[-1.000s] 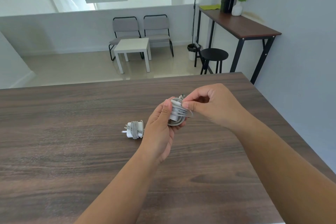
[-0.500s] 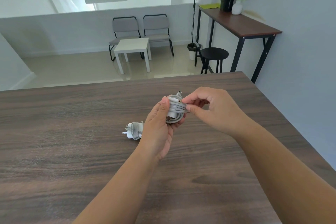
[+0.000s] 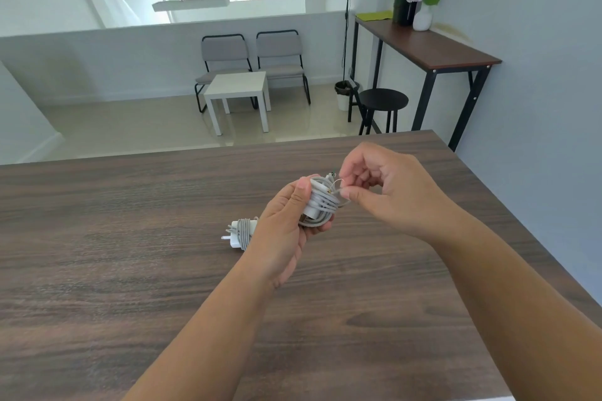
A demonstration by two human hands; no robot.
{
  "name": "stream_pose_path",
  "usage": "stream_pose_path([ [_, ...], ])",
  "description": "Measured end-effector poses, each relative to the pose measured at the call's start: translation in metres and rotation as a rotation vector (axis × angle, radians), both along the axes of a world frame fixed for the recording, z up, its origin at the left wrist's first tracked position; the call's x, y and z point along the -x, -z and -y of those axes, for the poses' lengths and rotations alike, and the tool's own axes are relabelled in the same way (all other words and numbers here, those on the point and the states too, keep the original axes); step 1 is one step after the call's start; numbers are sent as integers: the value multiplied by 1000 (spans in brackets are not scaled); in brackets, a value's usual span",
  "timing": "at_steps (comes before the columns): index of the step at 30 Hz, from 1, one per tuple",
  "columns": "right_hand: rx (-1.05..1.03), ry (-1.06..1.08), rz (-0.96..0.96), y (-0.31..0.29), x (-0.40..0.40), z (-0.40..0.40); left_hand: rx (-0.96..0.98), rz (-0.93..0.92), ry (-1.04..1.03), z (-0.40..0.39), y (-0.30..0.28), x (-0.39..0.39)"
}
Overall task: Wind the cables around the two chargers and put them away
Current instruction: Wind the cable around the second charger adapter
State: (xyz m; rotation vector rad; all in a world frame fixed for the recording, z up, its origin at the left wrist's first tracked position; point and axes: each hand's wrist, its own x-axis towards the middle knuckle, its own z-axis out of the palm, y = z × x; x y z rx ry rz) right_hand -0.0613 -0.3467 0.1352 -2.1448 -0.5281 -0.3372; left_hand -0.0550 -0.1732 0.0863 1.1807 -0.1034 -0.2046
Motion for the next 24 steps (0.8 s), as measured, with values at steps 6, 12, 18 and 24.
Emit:
stream_pose_path([
  [6,52,-30,51,1,3,-2,-24,-10,27,-4,1,3],
  [12,25,0,126,9,5,-11,22,-28,-24,-2,-1,2],
  [18,-350,28,2,32,4,-14,89,-56,-38,-6,2,2],
  [24,-607,-13,-122,54,-1,-16,142,-113,-52,-4,3,1],
])
